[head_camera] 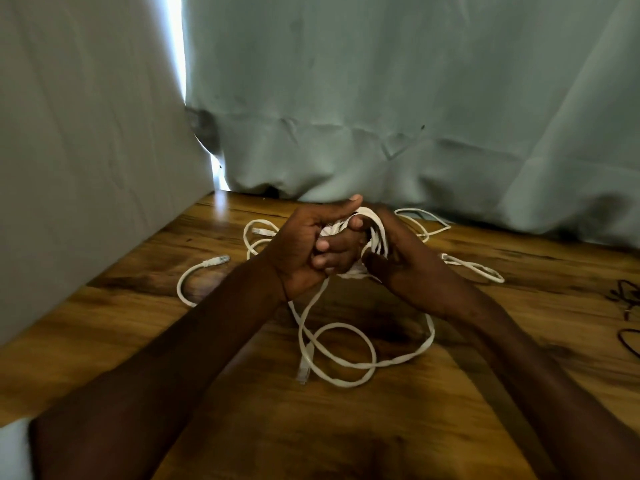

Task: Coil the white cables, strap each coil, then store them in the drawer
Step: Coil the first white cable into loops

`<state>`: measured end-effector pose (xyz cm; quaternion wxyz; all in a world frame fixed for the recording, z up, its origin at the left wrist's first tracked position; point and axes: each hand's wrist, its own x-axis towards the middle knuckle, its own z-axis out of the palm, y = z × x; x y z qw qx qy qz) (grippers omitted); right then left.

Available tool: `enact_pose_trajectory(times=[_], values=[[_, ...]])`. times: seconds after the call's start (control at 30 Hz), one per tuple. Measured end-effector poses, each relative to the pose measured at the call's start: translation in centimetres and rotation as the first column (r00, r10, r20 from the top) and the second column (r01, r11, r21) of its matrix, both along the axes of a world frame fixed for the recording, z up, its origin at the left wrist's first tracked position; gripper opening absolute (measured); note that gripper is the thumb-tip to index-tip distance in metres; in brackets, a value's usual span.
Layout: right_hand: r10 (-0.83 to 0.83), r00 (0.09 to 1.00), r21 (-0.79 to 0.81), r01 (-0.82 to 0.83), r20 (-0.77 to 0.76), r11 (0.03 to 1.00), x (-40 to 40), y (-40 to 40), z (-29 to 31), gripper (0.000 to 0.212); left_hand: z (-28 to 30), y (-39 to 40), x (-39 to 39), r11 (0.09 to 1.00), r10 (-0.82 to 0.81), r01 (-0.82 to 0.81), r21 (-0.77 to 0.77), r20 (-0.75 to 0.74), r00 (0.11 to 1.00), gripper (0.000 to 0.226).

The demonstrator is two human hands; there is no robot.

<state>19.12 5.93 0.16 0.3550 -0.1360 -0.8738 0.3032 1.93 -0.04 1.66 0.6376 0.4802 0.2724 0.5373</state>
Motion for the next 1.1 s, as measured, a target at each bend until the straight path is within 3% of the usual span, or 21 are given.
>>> enact_pose_trajectory(times=[0.1, 0.17, 0.23, 0.33, 0.43, 0.5, 0.6, 0.67, 0.73, 0.8, 0.83, 0.93, 1.0, 1.1], values=[[-0.178, 0.984, -0.149, 0.175, -0.003, 0.973, 0.4, 0.3, -0.4, 0.013, 0.5, 0.2, -1.5, 0.999, 0.047, -0.048, 0.0, 0.199, 0.979, 0.033], [-0.352, 0.933, -0.139, 0.34, -0.079, 0.93, 0.9, 1.0, -0.9, 0.017, 1.0, 0.2, -2.5, 0.998, 0.052, -0.062, 0.029, 0.277, 0.959, 0.032], [-0.414, 0.894, -0.125, 0.397, -0.172, 0.909, 1.0, 1.2, -0.9, 0.018, 1.1, 0.2, -2.9, 0.995, 0.077, -0.094, 0.033, 0.342, 0.936, 0.032], [-0.453, 0.88, 0.143, 0.471, -0.142, 0.87, 0.8, 0.9, -1.4, 0.009, 0.7, 0.4, -4.0, 0.984, 0.13, -0.176, 0.026, 0.57, 0.811, 0.039], [-0.49, 0.87, 0.372, 0.471, -0.05, 0.8, 0.8, 0.7, -1.9, 0.021, 0.5, 0.4, -6.2, 0.969, 0.164, -0.246, -0.011, 0.772, 0.614, 0.054], [-0.449, 0.893, 0.414, 0.418, -0.024, 0.809, 0.7, 0.2, -1.8, 0.029, 0.6, 0.3, -6.9, 0.943, 0.236, -0.326, -0.063, 0.819, 0.524, 0.056], [-0.412, 0.91, 0.478, 0.343, 0.042, 0.808, 0.1, -0.5, -2.1, 0.033, 0.9, 0.4, -6.3, 0.894, 0.359, -0.425, -0.138, 0.791, 0.497, 0.042], [-0.394, 0.911, 0.495, 0.287, 0.124, 0.82, -0.5, -0.9, -2.1, 0.031, 1.1, 0.4, -5.3, 0.87, 0.408, -0.474, -0.134, 0.735, 0.541, 0.038], [-0.338, 0.924, 0.519, 0.203, 0.18, 0.83, -1.1, -1.3, -1.8, 0.029, 1.3, 0.4, -4.3, 0.838, 0.471, -0.542, -0.058, 0.578, 0.666, 0.039], [-0.3, 0.939, 0.581, 0.152, 0.169, 0.8, -1.6, -2.0, -1.7, 0.031, 1.4, 0.5, -3.2, 0.811, 0.545, -0.581, 0.067, 0.275, 0.792, 0.042], [-0.294, 0.948, 0.623, 0.158, 0.121, 0.766, -1.8, -2.4, -1.6, 0.031, 1.2, 0.6, -2.8, 0.802, 0.574, -0.583, 0.13, 0.104, 0.812, 0.042], [-0.282, 0.958, 0.668, 0.244, -0.053, 0.703, -1.8, -2.9, -1.6, 0.032, 0.2, 0.7, -1.8, 0.794, 0.601, -0.533, 0.294, -0.242, 0.762, 0.043], [-0.251, 0.952, 0.637, 0.303, -0.174, 0.709, -1.2, -2.7, -1.2, 0.031, -0.5, 0.5, -1.5, 0.797, 0.596, -0.474, 0.373, -0.36, 0.718, 0.044], [-0.25, 0.902, 0.585, 0.421, -0.353, 0.693, -0.2, -2.0, -0.4, 0.028, -0.5, -0.1, -1.1, 0.863, 0.485, -0.313, 0.396, -0.478, 0.732, 0.048]])
